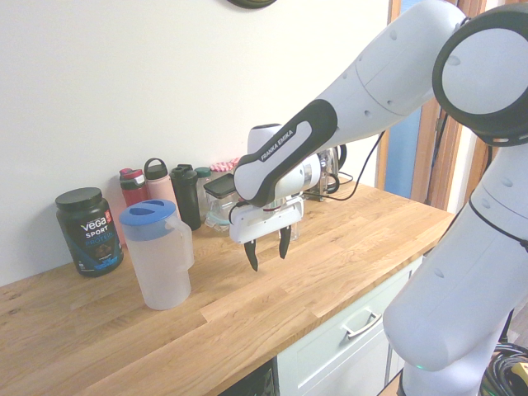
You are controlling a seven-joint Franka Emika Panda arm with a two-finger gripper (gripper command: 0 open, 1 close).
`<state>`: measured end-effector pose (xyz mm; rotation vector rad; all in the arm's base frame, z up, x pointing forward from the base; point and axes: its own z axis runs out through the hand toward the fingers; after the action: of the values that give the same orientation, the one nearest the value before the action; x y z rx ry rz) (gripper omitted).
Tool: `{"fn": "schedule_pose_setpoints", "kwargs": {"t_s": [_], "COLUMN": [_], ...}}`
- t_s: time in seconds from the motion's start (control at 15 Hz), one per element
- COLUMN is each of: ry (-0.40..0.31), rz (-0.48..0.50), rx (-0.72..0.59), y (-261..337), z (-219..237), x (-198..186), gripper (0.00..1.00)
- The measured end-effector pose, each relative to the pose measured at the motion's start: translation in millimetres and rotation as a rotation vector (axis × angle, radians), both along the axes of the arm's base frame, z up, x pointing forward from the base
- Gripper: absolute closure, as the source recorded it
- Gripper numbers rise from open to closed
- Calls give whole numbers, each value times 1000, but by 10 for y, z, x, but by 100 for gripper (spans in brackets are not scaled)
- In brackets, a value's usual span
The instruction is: Pour me some water
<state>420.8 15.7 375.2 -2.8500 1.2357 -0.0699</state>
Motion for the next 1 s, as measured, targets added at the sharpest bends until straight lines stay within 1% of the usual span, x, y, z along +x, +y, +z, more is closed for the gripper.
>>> {"fn": "schedule_pose_setpoints", "kwargs": {"t_s": [0.2, 0.33, 0.4, 0.6, 0.73, 0.93, 1.0], "ry": [-5, -37, -60, -124, -170, -224, -246], "rz": [-3, 13, 39, 134, 242, 414, 451], "rx": [0, 3, 6, 18, -1, -23, -11], "y": [-11, 18, 72, 339, 610, 1088, 1210], "z": [4, 100, 202, 573, 784, 921, 965], "x": [6, 4, -25, -261, -439, -674, -704], "gripper": [0, 0, 0, 0, 0, 0, 0]}}
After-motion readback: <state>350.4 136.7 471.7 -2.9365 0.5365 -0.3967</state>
